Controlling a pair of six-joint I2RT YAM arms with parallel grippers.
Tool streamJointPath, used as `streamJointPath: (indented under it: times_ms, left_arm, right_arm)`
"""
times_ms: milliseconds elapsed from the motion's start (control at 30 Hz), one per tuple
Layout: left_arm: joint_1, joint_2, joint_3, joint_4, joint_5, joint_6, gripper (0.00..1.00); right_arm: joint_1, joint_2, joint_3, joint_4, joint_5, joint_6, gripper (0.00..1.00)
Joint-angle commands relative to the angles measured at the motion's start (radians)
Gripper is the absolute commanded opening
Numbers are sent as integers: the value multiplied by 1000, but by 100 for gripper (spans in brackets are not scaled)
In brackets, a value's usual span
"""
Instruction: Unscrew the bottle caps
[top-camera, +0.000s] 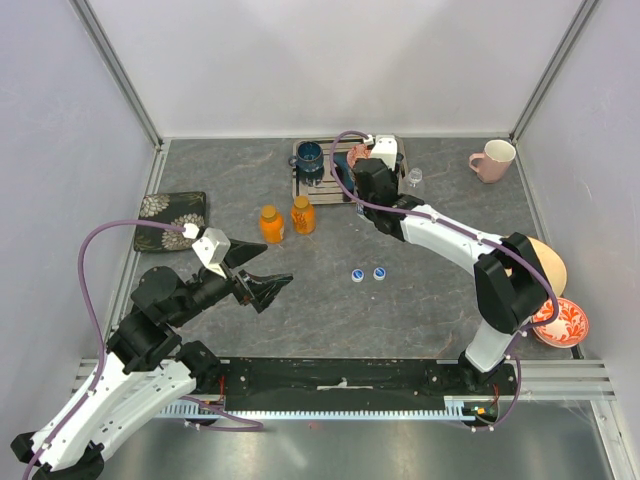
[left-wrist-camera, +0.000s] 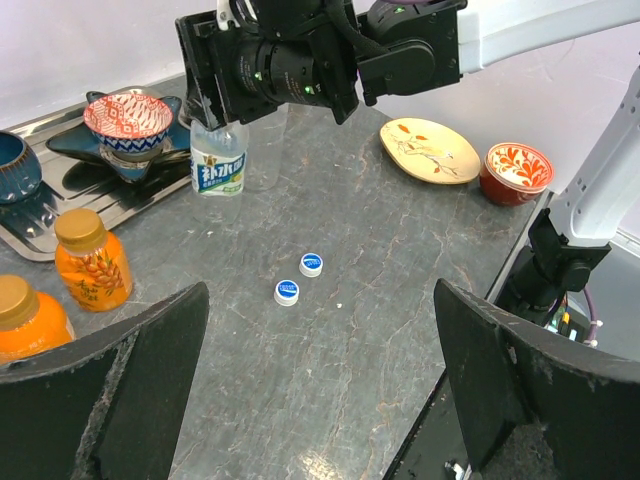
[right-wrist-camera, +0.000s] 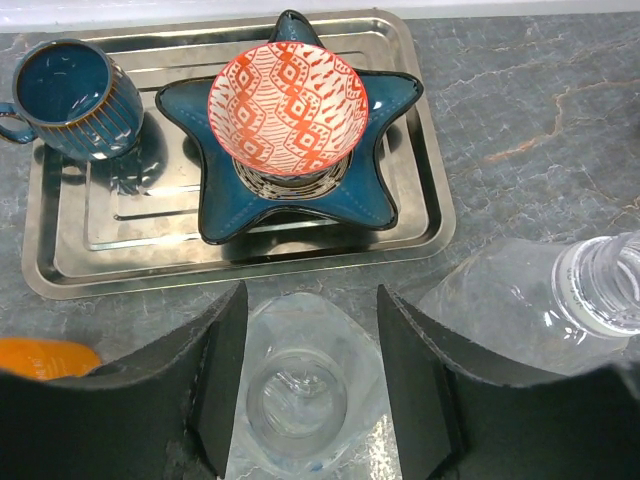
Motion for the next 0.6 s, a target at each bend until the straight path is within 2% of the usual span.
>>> streamJointPath:
  times_ms: [0,400,567]
  left_arm:
    - [2,1,-4,34,25,-4,99]
    - [2,-1,-6,36,28,-13,100]
    - [2,-4,-10,37,30,-16,100]
  right_arm:
    - [-4,-21,54,-27,-5,13,61]
    - [-1,-52,83,-42,-16,5,66]
    - [-3,-47,81,-51,-24,4,63]
